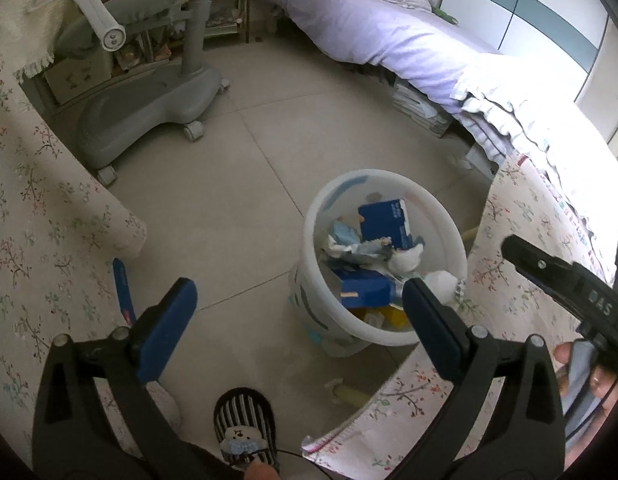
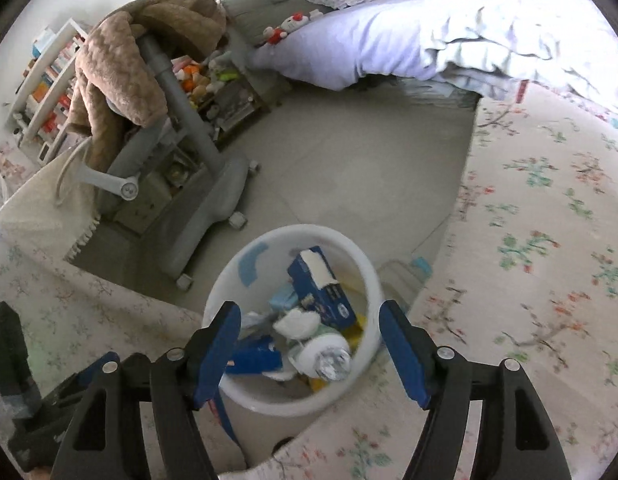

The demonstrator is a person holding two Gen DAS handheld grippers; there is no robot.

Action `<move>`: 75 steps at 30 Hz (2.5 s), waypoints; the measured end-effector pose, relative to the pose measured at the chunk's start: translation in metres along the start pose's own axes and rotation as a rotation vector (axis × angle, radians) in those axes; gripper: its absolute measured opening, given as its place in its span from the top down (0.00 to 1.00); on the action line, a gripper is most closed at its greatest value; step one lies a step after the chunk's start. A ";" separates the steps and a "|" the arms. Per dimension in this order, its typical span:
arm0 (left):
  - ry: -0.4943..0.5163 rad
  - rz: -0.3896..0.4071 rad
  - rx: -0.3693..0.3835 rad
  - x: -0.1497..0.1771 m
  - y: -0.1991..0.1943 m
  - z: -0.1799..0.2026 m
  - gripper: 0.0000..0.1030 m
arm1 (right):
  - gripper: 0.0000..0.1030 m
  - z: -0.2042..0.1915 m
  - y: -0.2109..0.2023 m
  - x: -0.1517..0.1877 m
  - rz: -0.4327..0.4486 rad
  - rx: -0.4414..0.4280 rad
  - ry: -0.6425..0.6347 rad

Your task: Collect trash

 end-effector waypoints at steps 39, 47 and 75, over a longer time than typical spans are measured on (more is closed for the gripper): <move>0.237 0.148 0.030 0.137 -0.099 0.129 0.01 | 0.00 0.112 -0.227 0.176 0.250 0.522 -0.041; 0.225 0.123 0.039 0.144 -0.090 0.129 0.01 | 0.00 0.108 -0.217 0.177 0.264 0.523 -0.040; 0.250 0.153 0.049 0.143 -0.098 0.133 0.01 | 0.00 0.108 -0.220 0.178 0.286 0.524 -0.016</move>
Point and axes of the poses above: each gripper's, at about its wrist camera, not at the fingertips, and y roughly the way its jaws point, z to its right, x to its underside, the point moved 7 cm from there along y, roughly the way its jaws point, and after that the axes turned 6 degrees about x, right-handed, at the moved point
